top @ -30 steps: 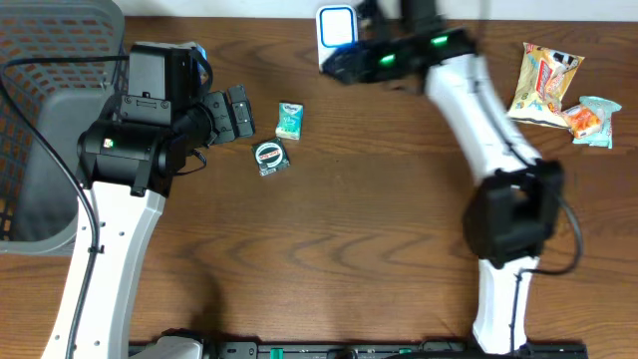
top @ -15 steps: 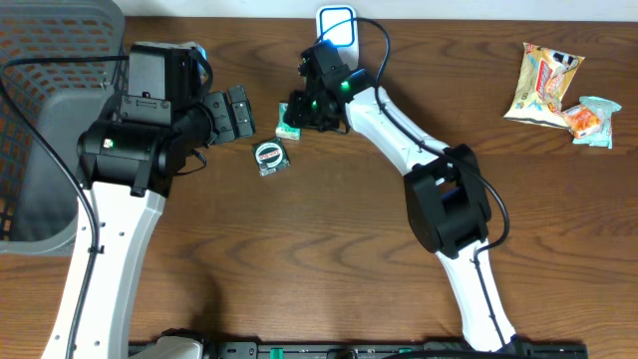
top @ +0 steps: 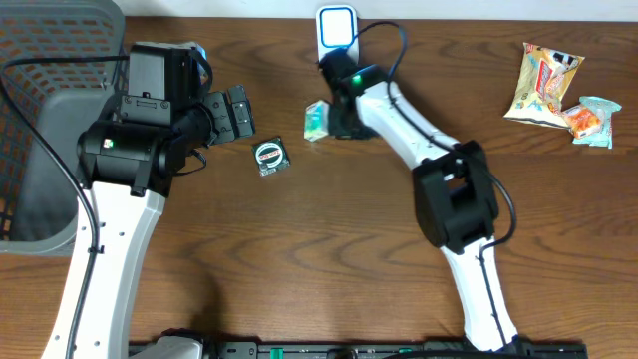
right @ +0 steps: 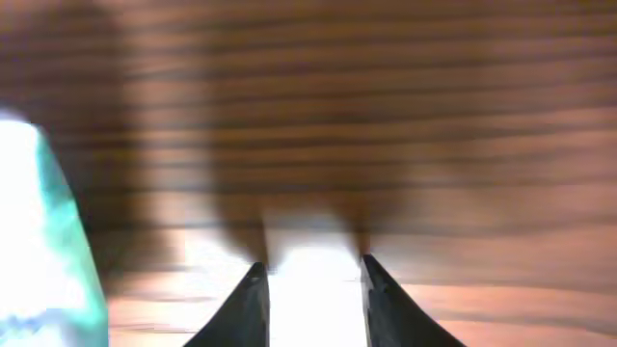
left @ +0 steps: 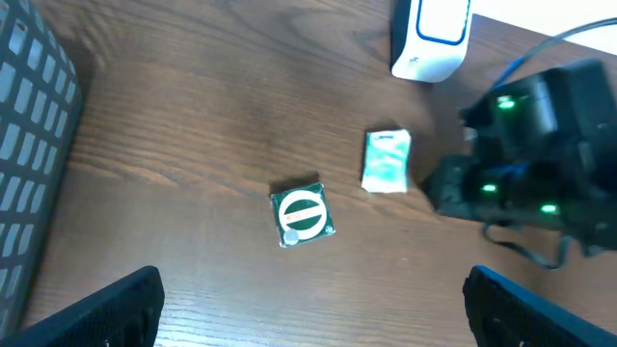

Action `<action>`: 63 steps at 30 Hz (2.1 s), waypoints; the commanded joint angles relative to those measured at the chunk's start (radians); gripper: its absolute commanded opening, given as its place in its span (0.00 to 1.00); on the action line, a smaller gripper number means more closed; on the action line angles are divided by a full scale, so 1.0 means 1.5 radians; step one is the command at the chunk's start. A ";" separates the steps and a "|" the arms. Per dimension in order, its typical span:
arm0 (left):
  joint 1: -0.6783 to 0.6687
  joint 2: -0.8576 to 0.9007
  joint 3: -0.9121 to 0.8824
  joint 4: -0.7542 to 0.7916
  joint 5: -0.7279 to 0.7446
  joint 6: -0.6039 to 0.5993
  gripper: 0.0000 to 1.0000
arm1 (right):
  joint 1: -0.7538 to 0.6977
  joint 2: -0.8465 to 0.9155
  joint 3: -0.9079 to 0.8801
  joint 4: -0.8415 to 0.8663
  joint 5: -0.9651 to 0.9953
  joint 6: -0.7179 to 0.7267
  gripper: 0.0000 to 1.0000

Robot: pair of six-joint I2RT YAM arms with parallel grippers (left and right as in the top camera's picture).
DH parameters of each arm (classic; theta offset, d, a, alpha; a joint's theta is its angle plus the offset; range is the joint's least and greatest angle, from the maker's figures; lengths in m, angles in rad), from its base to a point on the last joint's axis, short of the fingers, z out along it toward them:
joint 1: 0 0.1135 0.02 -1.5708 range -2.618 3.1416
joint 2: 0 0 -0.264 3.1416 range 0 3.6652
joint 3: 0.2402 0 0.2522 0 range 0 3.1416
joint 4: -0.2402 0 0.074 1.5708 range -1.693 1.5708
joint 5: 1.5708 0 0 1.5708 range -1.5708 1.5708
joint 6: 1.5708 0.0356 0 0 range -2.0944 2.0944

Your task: Scan the item barcode

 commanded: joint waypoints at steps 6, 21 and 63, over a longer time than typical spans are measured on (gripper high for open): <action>0.001 -0.001 0.005 -0.002 -0.009 0.004 0.98 | -0.022 -0.115 0.007 0.048 -0.064 -0.075 0.38; 0.001 -0.001 0.005 -0.002 -0.009 0.004 0.98 | -0.020 0.031 0.001 0.121 -0.240 -0.017 0.44; 0.001 -0.001 0.005 -0.002 -0.009 0.004 0.98 | -0.342 -0.020 0.002 0.158 -1.122 -0.358 0.01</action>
